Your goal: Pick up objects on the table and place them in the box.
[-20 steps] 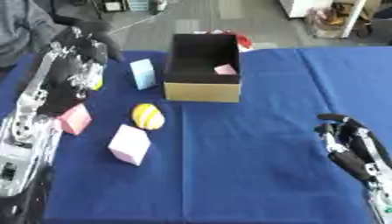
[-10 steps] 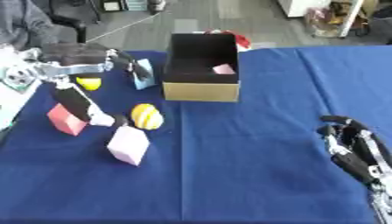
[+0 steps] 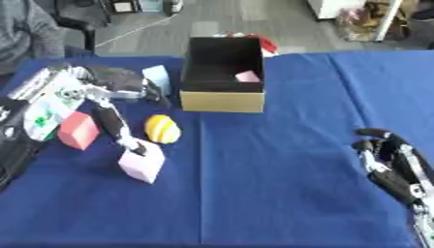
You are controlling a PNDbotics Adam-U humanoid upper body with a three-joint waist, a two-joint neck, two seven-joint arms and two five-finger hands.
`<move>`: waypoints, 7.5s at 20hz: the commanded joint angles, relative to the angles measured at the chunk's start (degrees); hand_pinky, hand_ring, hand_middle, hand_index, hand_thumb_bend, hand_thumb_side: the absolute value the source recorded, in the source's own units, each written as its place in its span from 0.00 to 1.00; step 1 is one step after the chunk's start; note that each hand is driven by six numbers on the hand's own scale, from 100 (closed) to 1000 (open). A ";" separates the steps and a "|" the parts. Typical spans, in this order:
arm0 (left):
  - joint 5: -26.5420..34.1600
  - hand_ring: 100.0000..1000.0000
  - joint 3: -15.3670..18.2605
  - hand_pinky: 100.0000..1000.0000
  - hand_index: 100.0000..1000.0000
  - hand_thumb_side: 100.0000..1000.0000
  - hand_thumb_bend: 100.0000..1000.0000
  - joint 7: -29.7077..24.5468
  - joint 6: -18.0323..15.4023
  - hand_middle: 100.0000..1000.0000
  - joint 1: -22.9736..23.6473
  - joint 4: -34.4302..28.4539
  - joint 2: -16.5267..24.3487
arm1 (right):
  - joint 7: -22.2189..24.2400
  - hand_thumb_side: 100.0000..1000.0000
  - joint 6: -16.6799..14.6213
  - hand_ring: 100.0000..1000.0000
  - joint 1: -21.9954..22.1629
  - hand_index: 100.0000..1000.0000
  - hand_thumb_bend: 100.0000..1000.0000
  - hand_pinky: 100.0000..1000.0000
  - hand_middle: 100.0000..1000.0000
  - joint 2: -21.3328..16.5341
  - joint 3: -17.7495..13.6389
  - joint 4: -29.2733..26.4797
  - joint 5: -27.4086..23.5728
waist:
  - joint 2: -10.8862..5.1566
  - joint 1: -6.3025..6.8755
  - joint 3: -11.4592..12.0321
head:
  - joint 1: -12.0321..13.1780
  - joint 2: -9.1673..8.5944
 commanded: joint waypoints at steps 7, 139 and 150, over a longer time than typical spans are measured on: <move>0.30 0.77 -2.99 0.87 0.92 0.51 0.76 -11.72 -18.38 0.75 -1.74 2.55 4.11 | 0.31 0.25 -0.04 0.63 -0.78 0.72 0.00 0.73 0.71 -1.37 0.13 -0.42 0.42 | -0.64 0.49 0.06 | -0.04 0.24; -21.27 0.46 17.71 0.76 0.50 0.15 0.37 22.62 -8.38 0.36 -14.74 22.48 1.25 | 0.43 0.23 0.08 0.63 -0.29 0.72 0.00 0.73 0.71 -1.25 -0.37 1.43 0.79 | -0.71 0.15 0.02 | 5.53 0.24; -34.12 0.51 21.29 0.76 0.57 0.10 0.24 29.61 2.45 0.43 -26.97 32.81 -23.55 | 1.10 0.22 0.10 0.63 -0.41 0.72 0.00 0.73 0.71 -0.21 0.38 1.47 0.27 | -0.54 -0.91 -1.59 | 6.27 0.24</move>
